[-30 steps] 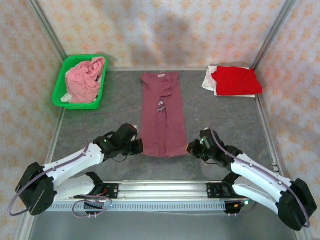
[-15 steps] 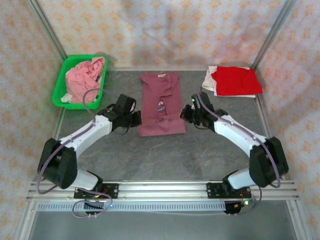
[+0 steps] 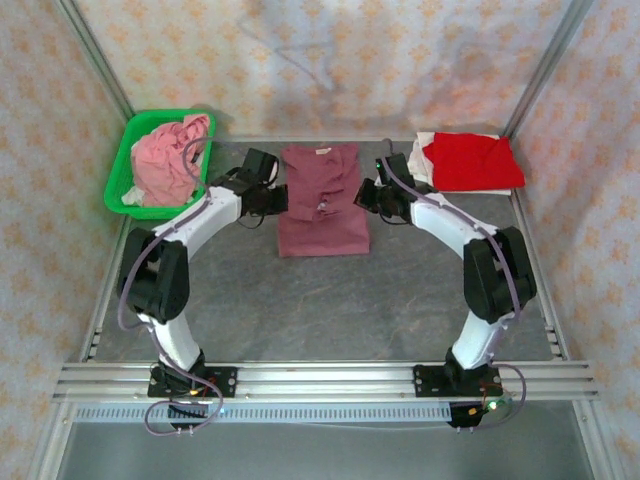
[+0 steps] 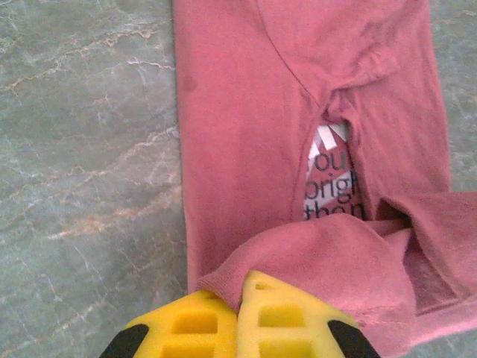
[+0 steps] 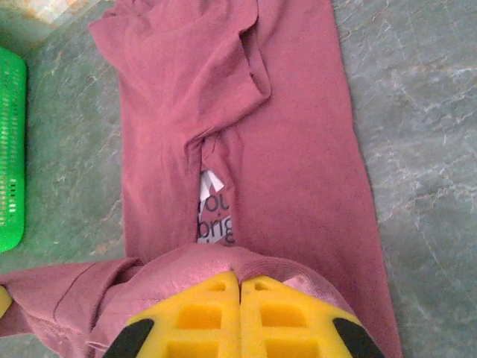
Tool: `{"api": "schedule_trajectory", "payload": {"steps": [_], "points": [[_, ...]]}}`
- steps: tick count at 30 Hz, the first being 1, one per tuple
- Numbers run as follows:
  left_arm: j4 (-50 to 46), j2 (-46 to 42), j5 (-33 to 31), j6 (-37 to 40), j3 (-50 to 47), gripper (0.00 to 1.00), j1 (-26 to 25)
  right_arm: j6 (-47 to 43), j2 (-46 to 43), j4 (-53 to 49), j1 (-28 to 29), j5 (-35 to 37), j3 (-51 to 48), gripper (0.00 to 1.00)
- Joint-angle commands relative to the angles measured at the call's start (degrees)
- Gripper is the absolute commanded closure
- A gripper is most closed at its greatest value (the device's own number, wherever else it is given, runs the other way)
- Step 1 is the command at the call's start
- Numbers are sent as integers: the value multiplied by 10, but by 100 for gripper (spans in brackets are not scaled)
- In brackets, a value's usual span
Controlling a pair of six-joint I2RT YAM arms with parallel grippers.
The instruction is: Fold and stack the t-shirts
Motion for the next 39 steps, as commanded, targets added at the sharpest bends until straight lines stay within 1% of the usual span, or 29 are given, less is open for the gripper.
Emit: {"api": "schedule_trajectory", "payload": {"steps": [1, 5, 6, 7, 8, 9, 10, 11, 12, 13, 14, 16, 17, 19, 21, 23, 25, 29, 32, 35, 37, 39], "points": [[-29, 42, -14, 29, 55, 100, 15, -10, 24, 16, -12, 2, 33, 100], [-46, 131, -4, 47, 156, 100, 26, -11, 82, 17, -25, -5, 95, 100], [-60, 162, -2, 55, 199, 88, 30, -11, 103, 21, -28, -8, 118, 97], [-77, 189, -2, 60, 240, 76, 33, -12, 124, 21, -32, -12, 142, 88], [-100, 221, -5, 61, 293, 67, 39, -14, 154, 10, -37, -21, 184, 74], [-125, 248, -12, 56, 346, 57, 46, -14, 184, -20, -44, -32, 236, 65], [-144, 265, -17, 53, 386, 47, 50, -12, 206, -50, -50, -44, 279, 61], [-158, 277, -22, 51, 420, 41, 52, -11, 222, -78, -56, -51, 318, 61], [-167, 277, -27, 49, 441, 40, 53, -11, 224, -89, -59, -49, 331, 61], [-167, 267, -25, 47, 443, 40, 53, -12, 214, -90, -60, -43, 326, 61], [-158, 245, -21, 44, 423, 40, 50, -16, 194, -79, -60, -40, 302, 61], [-122, 179, -22, 36, 338, 40, 40, -11, 143, -45, -58, -48, 229, 62], [-88, 136, -23, 34, 275, 40, 31, -9, 113, -23, -55, -58, 181, 63], [-12, 70, -22, 28, 142, 42, 12, -9, 48, 17, -42, -63, 85, 68], [56, 3, -12, 10, 26, 49, -10, -8, -11, 72, -20, -63, -18, 78], [113, -21, 11, -6, -53, 55, -27, 8, -42, 126, -1, -71, -92, 86], [150, -23, 22, -16, -99, 60, -41, 20, -48, 164, 12, -91, -131, 92], [178, 15, 35, -27, -128, 66, -50, 28, -8, 167, 22, -100, -133, 95], [191, 45, 34, -32, -135, 66, -51, 33, 21, 153, 22, -76, -124, 97], [204, 61, 34, -40, -149, 66, -52, 37, 47, 145, 22, -62, -119, 98], [211, 61, 34, -44, -161, 66, -52, 43, 60, 145, 22, -58, -126, 99], [205, 80, 35, -46, -167, 66, -53, 53, 62, 165, 23, -60, -152, 99]]}}
